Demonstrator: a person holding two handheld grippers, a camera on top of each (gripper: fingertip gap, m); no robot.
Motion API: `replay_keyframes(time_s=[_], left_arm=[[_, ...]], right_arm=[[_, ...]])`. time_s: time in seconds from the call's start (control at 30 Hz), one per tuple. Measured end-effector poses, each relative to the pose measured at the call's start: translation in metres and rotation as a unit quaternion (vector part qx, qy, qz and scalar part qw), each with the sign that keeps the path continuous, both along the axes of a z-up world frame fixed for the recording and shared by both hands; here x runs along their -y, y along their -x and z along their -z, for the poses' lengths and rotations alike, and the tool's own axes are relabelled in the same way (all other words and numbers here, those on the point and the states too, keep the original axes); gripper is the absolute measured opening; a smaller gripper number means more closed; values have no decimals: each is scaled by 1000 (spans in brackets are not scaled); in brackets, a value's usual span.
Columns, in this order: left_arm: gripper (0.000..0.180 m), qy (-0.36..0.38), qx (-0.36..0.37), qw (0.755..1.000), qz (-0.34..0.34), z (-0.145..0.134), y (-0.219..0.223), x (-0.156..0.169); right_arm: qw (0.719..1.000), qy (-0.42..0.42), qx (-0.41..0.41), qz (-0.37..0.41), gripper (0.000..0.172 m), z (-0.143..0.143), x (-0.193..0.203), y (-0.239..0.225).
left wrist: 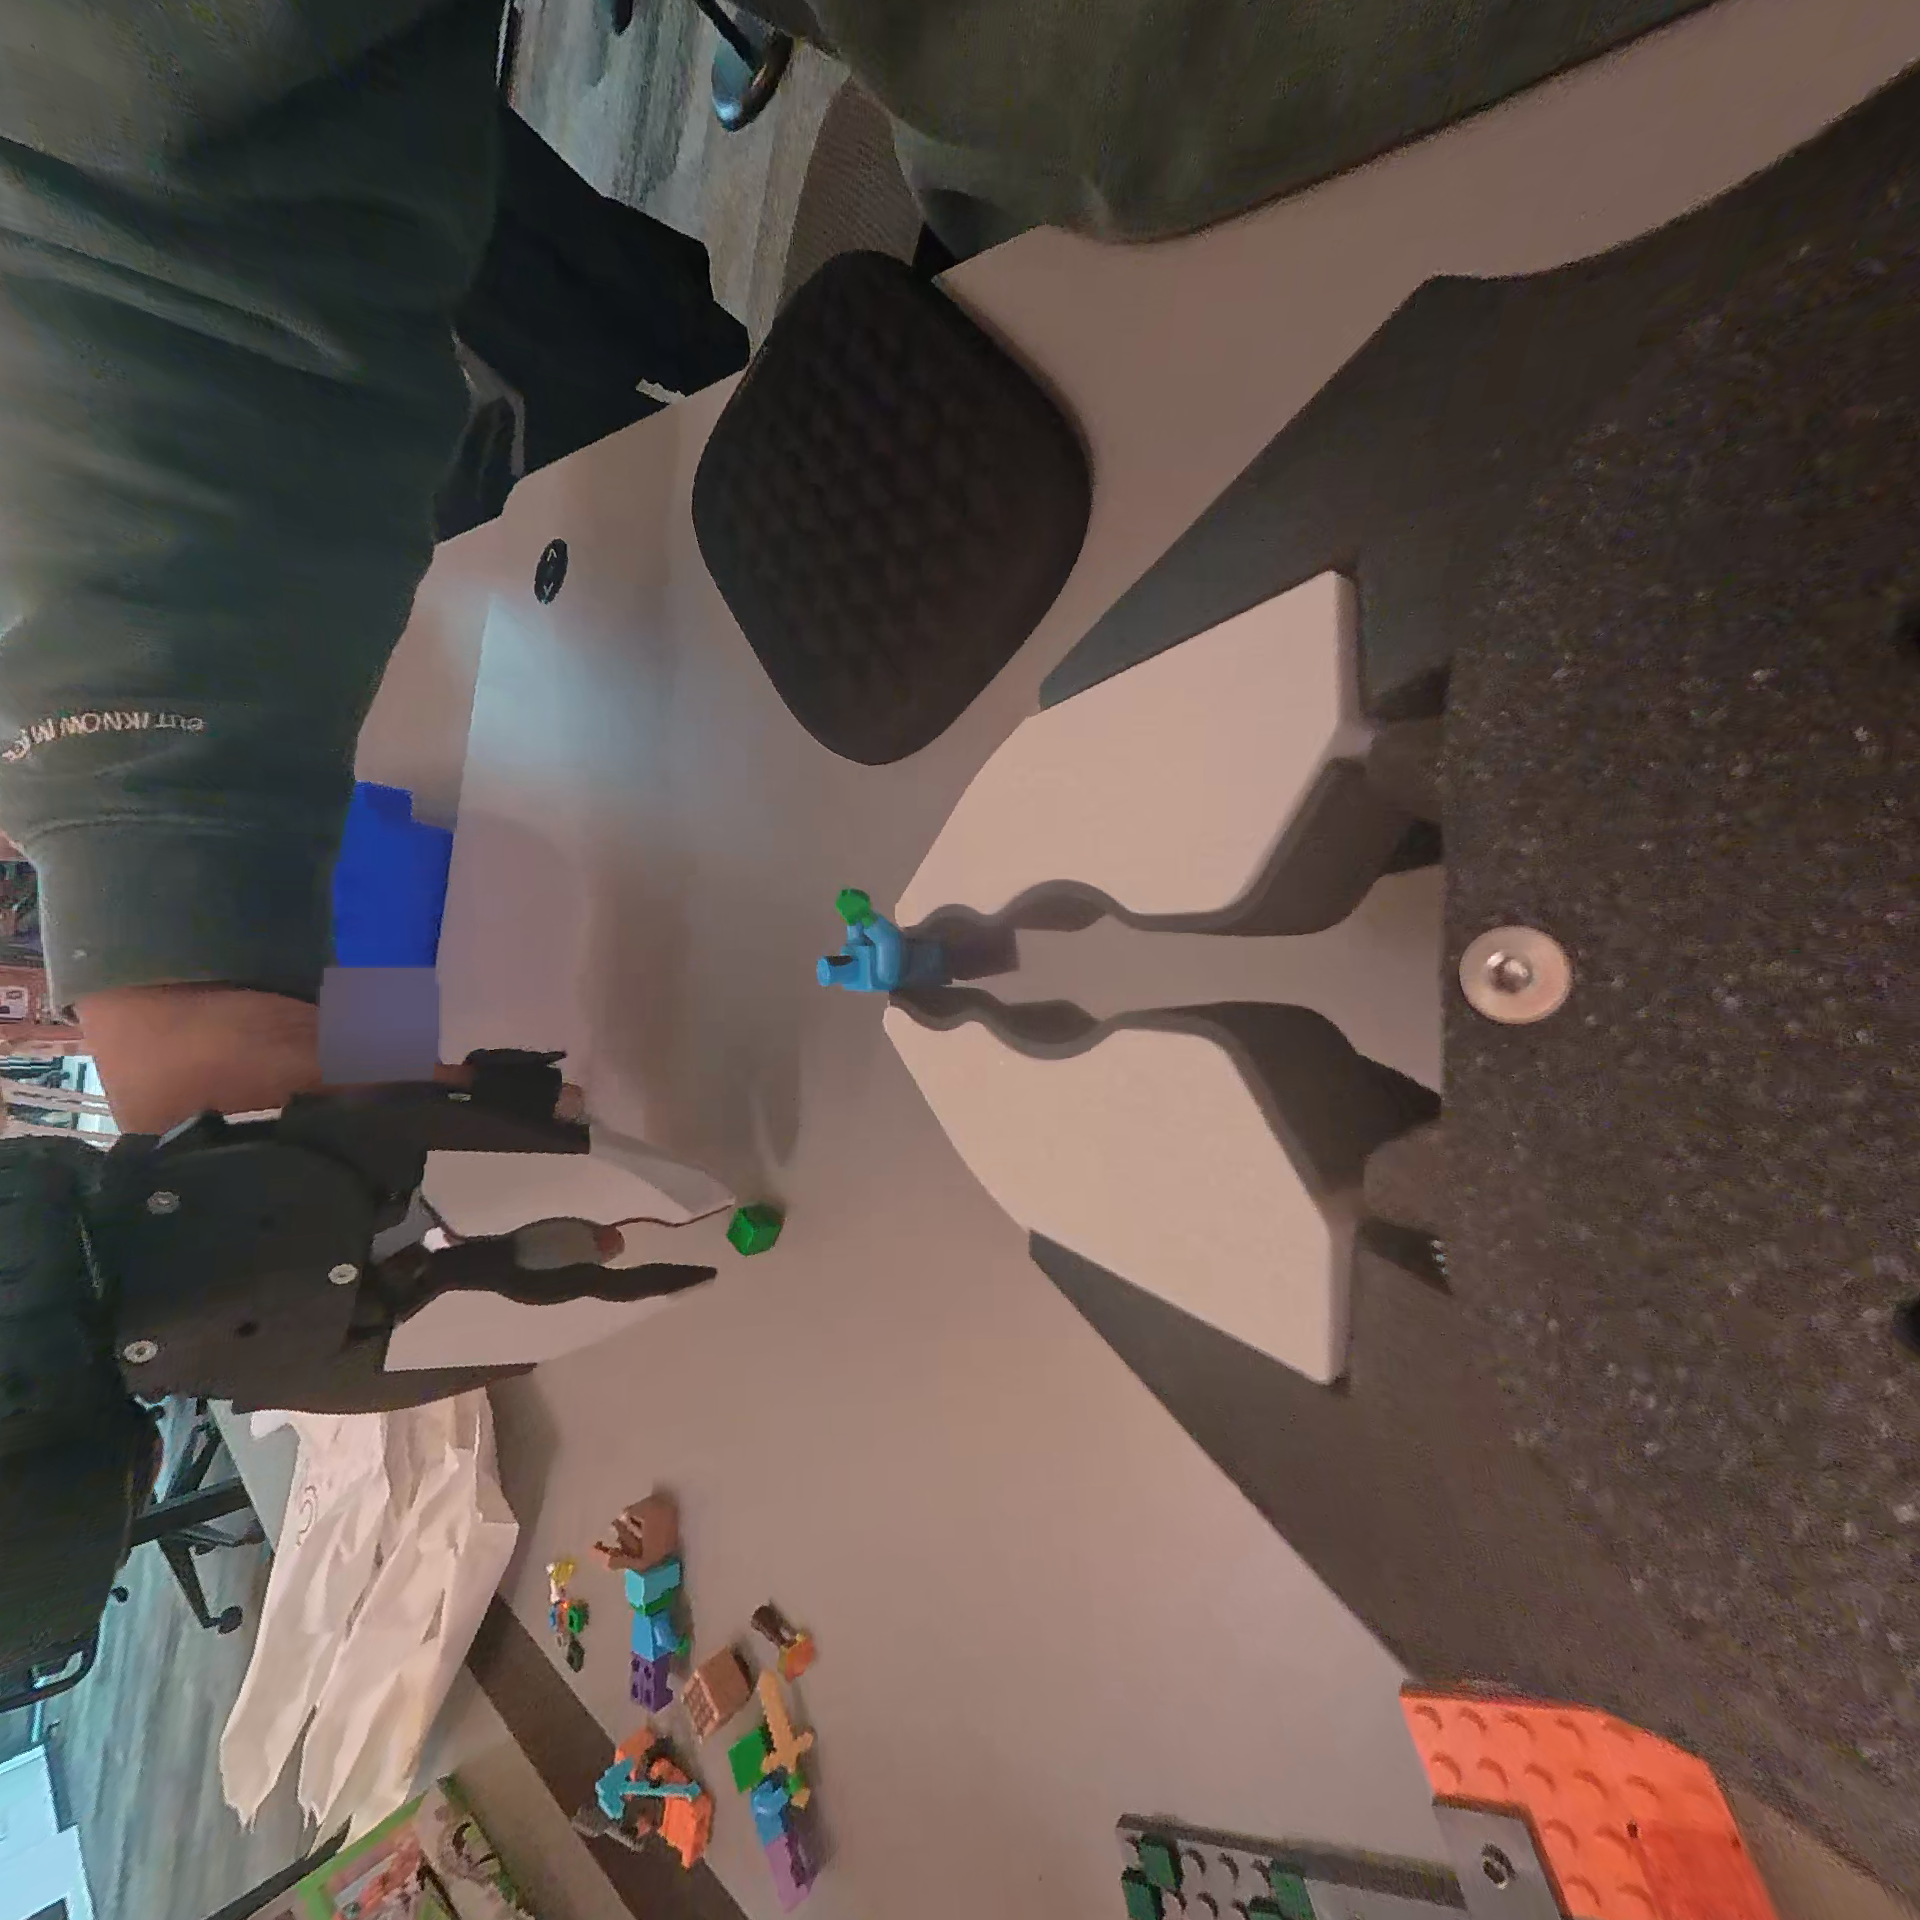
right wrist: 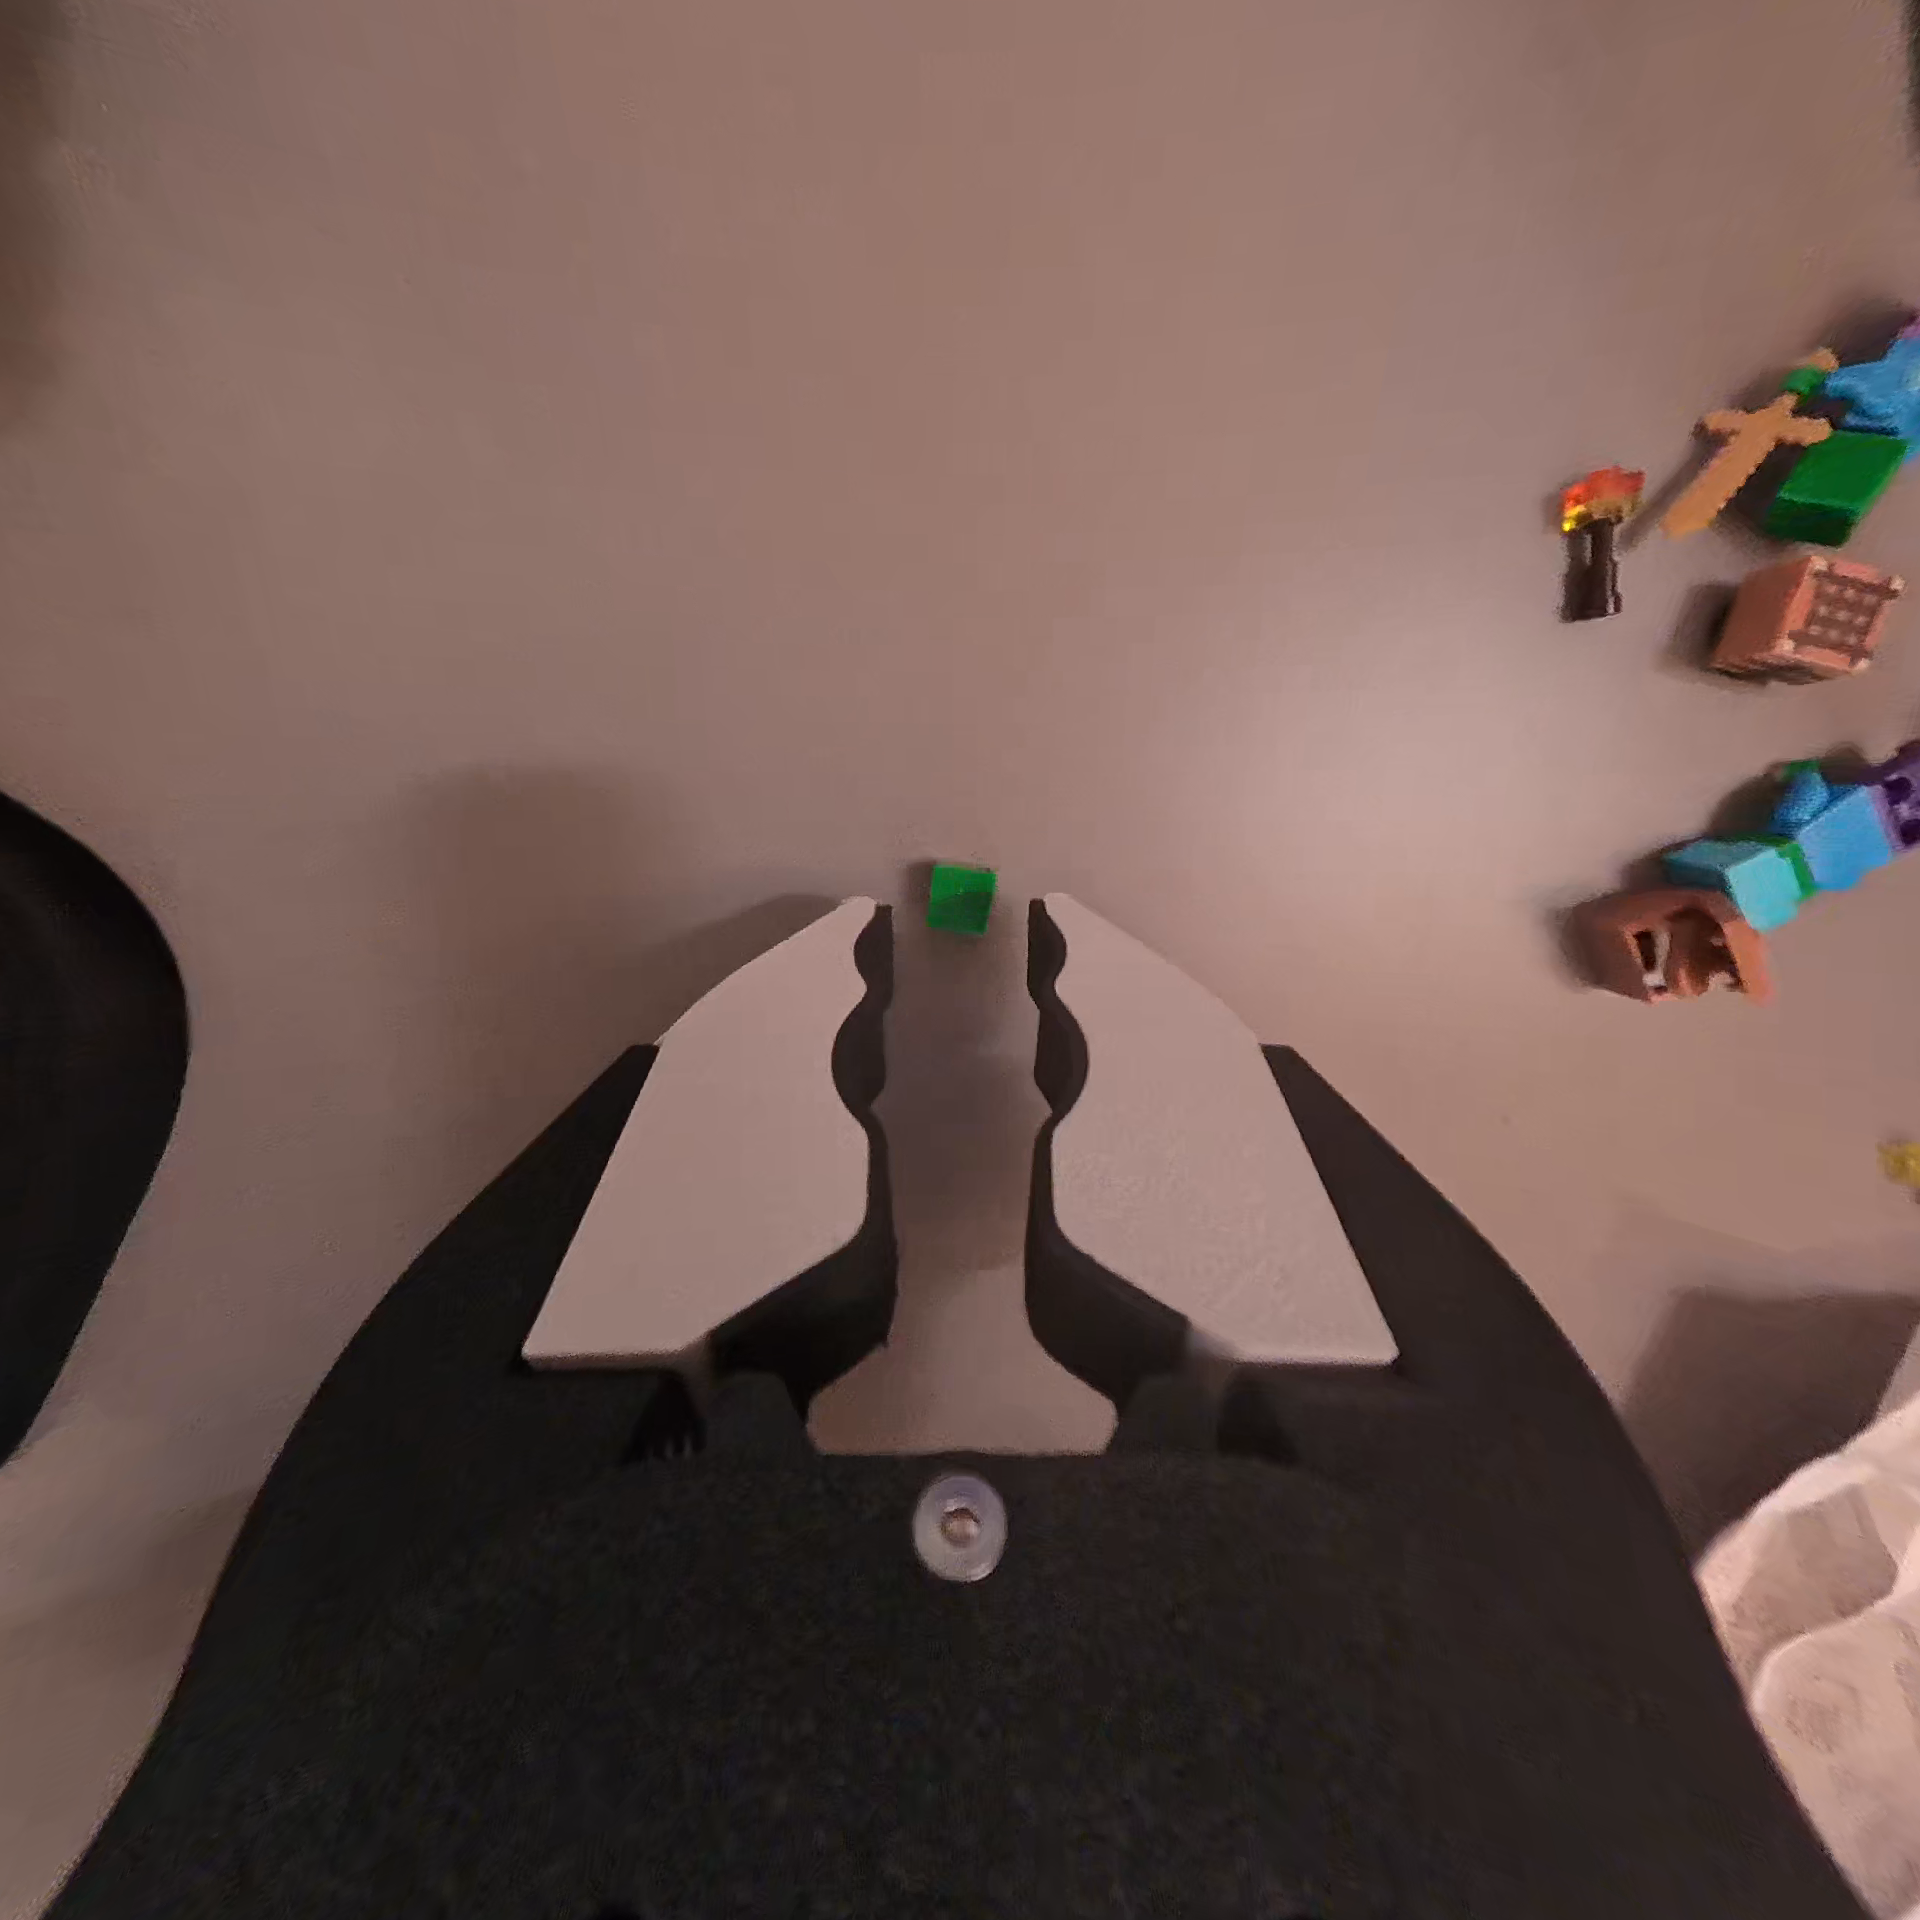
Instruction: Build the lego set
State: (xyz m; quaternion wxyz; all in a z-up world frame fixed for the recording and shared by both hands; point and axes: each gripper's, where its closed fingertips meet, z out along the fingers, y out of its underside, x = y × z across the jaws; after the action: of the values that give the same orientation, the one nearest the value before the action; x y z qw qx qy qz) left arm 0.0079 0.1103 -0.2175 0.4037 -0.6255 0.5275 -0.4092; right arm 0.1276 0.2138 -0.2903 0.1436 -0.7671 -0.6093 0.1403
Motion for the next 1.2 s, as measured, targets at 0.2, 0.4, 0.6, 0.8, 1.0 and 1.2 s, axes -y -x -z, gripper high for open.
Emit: replay_keyframes(time_s=[0.2,0.4,0.6,0.8,1.0,1.2], left_arm=[[8,6,-2,1000,2,1,0,0],[8,29,-2,1000,-2,1,0,1],[8,61,15,998,-2,-8,-3,4],[8,54,18,998,0,-14,-6,11],[8,46,23,999,-1,-20,-5,12],[8,39,26,999,0,-24,-5,14]], right_arm=[[1000,7,17,1,15,14,-2,2],[999,13,-37,-18,12,-9,9,22],[983,34,-135,-123,12,-107,66,84],[977,67,-103,-176,12,-130,106,115],[979,68,-75,-177,12,-118,116,120],[980,65,-82,-167,12,-118,115,121]])
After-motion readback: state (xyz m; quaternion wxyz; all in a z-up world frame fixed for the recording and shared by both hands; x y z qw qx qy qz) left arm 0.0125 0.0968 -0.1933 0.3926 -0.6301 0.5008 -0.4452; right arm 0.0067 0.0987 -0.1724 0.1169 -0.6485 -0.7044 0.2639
